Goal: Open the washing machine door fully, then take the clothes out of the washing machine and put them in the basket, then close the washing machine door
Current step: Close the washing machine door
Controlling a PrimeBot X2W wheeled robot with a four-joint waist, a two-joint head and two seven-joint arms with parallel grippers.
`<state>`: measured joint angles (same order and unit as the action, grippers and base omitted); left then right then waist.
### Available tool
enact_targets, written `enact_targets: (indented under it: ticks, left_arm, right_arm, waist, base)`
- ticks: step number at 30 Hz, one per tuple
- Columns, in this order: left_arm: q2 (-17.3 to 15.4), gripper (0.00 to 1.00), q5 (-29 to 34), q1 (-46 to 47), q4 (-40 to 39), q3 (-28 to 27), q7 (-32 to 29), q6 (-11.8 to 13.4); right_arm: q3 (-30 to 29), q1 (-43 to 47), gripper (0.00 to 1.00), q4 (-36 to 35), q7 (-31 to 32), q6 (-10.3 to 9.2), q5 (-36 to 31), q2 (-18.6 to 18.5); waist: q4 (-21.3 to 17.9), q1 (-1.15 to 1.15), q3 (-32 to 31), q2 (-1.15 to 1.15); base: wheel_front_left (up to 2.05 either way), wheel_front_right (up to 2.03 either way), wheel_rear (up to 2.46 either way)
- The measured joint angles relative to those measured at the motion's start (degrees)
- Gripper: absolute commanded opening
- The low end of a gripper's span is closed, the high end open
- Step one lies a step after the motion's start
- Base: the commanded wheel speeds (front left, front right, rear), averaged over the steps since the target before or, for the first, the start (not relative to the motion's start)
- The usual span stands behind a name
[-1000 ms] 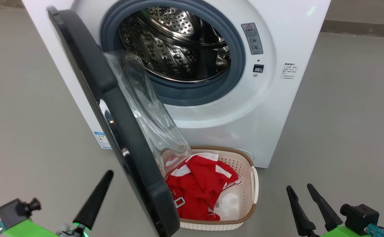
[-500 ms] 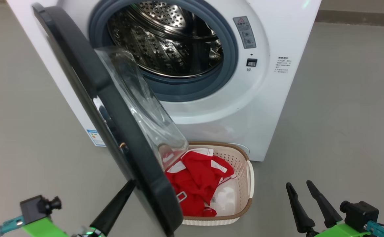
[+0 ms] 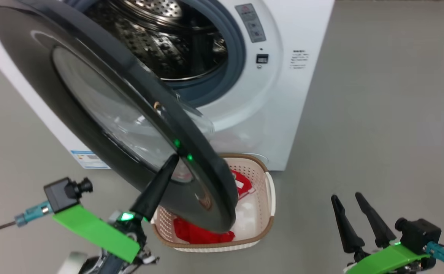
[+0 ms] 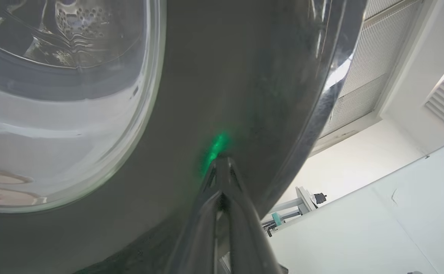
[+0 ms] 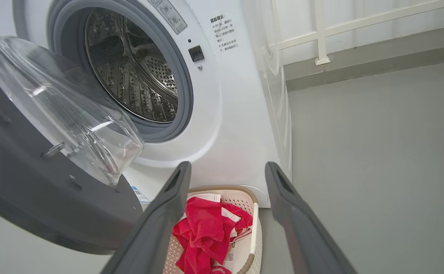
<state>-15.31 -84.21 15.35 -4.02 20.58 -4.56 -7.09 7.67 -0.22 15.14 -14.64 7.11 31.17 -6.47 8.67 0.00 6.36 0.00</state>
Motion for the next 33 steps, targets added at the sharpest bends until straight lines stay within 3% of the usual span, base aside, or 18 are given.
enact_targets:
  ticks: [12,19,33]
  left_arm:
    - [1.3,0.00,2.7,13.4,9.5,5.7,9.4,0.0]
    - [0.2,0.00,3.9,20.8,16.6,8.1,15.0,0.0]
    - [-0.7,0.00,5.6,30.3,27.1,11.3,18.9,0.0]
  right_arm:
    - [-1.3,-2.6,1.00,-0.5,0.0,0.00,0.0,1.3]
    - [-1.4,-3.8,1.00,-1.0,0.0,0.01,0.0,1.7]
    - [-1.9,-5.8,1.00,-1.3,0.0,0.00,0.0,2.9]
  waist:
    - [-5.4,0.00,3.3,0.00]
    - [-8.9,0.00,5.2,0.00]
    - [-12.9,0.00,7.8,0.00]
  base:
    - [0.00,0.00,0.00]
    - [0.00,0.00,0.00]
    - [0.00,0.00,0.00]
